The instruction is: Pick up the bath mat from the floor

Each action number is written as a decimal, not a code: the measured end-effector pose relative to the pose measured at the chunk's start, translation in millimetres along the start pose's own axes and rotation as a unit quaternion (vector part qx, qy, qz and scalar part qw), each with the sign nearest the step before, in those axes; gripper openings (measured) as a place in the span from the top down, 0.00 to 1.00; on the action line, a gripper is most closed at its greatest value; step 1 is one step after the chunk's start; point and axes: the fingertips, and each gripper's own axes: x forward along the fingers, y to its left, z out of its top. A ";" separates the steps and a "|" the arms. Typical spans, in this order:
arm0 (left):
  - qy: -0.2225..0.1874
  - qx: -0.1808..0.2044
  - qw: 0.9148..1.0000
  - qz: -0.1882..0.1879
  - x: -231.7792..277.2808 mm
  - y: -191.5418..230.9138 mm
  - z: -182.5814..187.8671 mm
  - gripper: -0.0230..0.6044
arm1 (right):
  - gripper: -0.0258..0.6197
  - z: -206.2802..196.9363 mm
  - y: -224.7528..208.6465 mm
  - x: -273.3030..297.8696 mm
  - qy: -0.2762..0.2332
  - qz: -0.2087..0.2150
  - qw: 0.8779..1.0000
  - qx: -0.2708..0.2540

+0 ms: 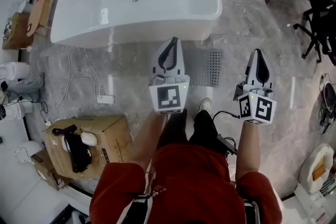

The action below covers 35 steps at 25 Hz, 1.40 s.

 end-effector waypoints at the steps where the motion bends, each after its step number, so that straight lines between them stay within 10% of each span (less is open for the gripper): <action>1: 0.008 -0.003 1.000 -0.002 2.9 -0.2 -13.3 0.94 | 0.94 -12.7 -1.4 2.7 0.010 -0.002 1.000 0.000; 35: 0.225 -0.025 0.973 -0.044 10.8 -57.7 -521.8 0.94 | 0.94 -533.0 5.1 -13.0 0.241 0.022 0.970 -0.022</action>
